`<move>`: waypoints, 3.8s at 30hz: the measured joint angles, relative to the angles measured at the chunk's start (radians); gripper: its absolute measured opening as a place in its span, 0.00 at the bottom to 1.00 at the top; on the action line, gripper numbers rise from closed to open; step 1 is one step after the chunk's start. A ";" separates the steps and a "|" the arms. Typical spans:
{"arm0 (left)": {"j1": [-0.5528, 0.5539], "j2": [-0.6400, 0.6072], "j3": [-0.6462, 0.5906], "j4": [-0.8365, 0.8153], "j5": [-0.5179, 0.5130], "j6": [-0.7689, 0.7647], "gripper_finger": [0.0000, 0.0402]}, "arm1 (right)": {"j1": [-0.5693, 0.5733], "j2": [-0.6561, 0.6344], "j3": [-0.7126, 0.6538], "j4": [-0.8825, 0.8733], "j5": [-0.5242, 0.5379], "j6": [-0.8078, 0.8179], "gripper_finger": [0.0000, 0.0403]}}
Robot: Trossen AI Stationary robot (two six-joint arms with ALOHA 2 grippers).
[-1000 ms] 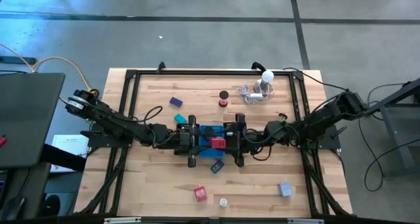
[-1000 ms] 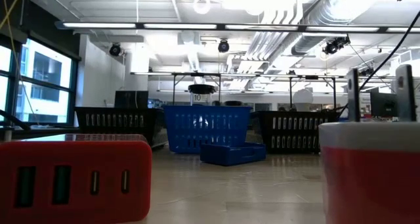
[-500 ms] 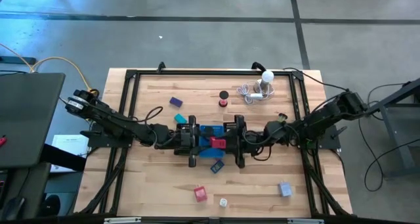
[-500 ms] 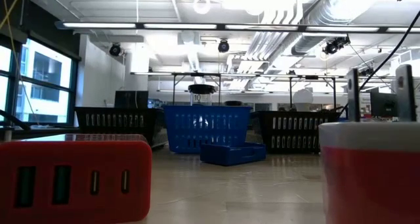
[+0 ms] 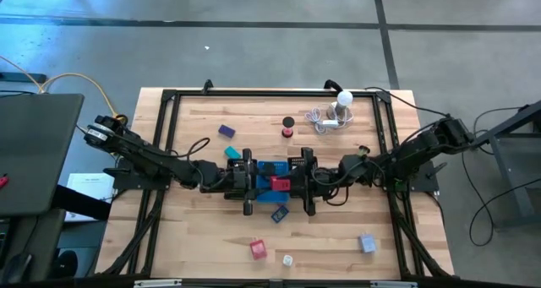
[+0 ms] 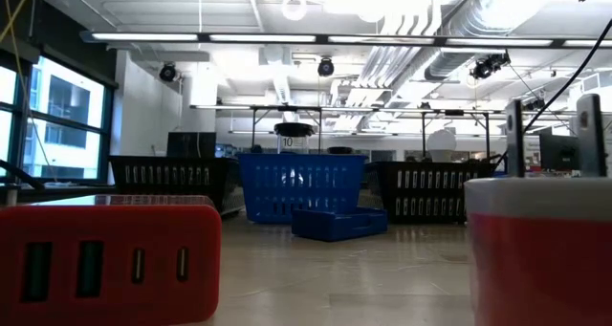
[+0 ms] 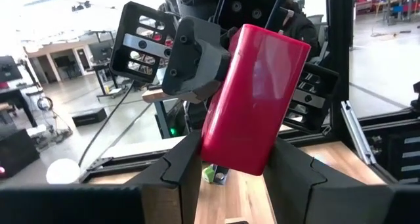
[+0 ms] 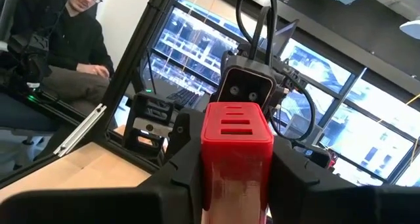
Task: Pick & Place Office items
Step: Put the left red charger adapter into the right black bin
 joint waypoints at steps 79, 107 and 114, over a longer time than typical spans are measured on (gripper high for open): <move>-0.148 -0.111 0.000 -0.730 -0.114 -0.449 0.67 | -0.163 0.112 0.168 -1.259 -0.061 0.633 0.26; -0.148 -0.111 0.000 -0.750 -0.111 -0.449 0.67 | -0.249 0.180 0.168 -1.284 -0.172 0.614 0.26; -0.151 -0.111 0.000 -0.753 -0.110 -0.449 0.67 | -0.250 0.186 0.168 -1.269 -0.161 0.601 0.26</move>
